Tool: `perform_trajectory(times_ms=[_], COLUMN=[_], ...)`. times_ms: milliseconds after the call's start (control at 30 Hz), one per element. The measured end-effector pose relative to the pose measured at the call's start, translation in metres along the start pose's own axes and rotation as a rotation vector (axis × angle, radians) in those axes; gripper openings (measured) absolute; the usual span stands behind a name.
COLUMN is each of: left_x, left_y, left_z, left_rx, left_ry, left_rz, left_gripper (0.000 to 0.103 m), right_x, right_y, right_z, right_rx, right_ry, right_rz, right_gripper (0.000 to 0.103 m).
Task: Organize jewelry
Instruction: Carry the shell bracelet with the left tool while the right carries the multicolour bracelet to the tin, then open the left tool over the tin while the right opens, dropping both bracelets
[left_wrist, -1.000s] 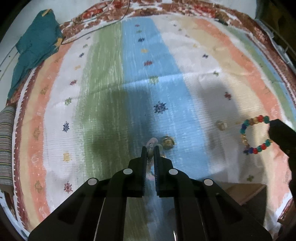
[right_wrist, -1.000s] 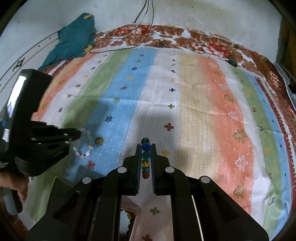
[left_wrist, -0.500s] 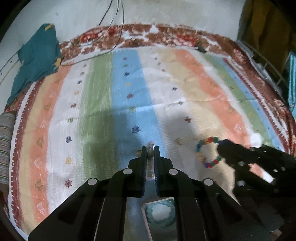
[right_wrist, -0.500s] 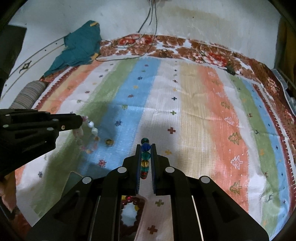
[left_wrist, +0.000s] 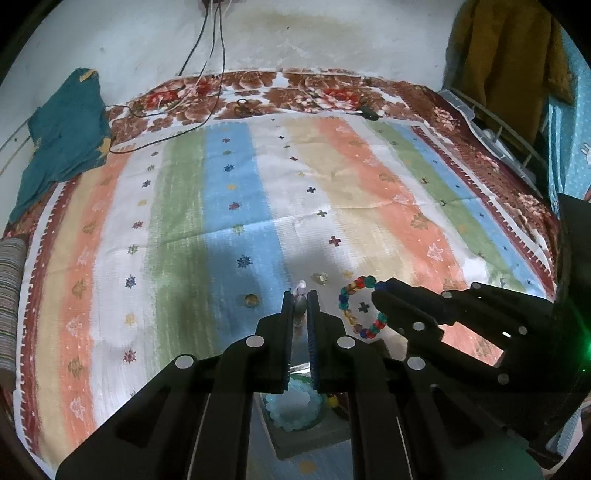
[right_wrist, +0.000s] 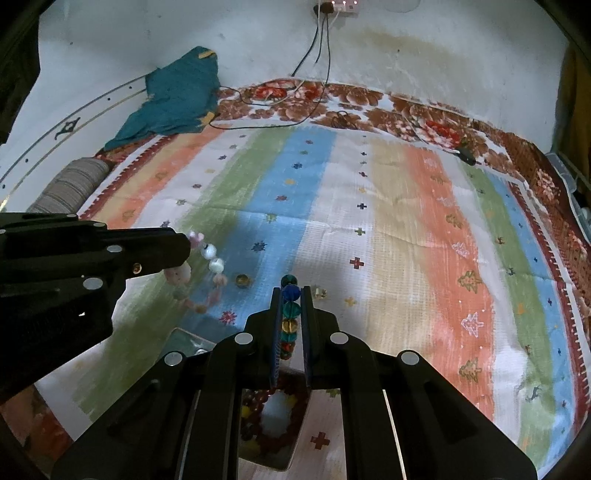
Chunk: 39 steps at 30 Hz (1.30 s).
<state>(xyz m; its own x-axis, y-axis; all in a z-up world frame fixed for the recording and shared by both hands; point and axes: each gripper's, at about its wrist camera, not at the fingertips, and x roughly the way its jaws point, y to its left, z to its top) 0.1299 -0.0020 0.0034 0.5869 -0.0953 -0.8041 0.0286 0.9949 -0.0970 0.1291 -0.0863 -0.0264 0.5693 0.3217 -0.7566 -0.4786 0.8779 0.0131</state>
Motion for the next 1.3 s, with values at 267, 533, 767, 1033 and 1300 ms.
perform_trajectory(times_ms=[267, 533, 767, 1033, 1300], left_x=[-0.013, -0.021, -0.026, -0.037, -0.039], left_y=[-0.003, -0.002, -0.002, -0.008, -0.01], left_z=[-0.015, -0.028, -0.036, -0.049, -0.058], left_rx=[-0.007, -0.01, -0.012, -0.012, -0.016], left_ry=[-0.016, -0.024, -0.02, -0.034, -0.029], left_rz=[-0.003, 0.016, 0.003, -0.006, 0.011], left_gripper=[0.007, 0.007, 0.007, 0.007, 0.007], right_x=[-0.016, -0.025, -0.027, -0.033, -0.037], right_y=[0.002, 0.008, 0.011, 0.012, 0.015], right_z=[-0.008, -0.02, -0.029, -0.038, -0.049], right_rx=[0.0, -0.007, -0.01, -0.002, 0.003], right_ry=[-0.021, -0.018, -0.005, -0.009, 0.004], right_rz=[0.0, 0.012, 0.014, 0.012, 0.021], right_gripper=[0.011, 0.011, 0.011, 0.011, 0.011])
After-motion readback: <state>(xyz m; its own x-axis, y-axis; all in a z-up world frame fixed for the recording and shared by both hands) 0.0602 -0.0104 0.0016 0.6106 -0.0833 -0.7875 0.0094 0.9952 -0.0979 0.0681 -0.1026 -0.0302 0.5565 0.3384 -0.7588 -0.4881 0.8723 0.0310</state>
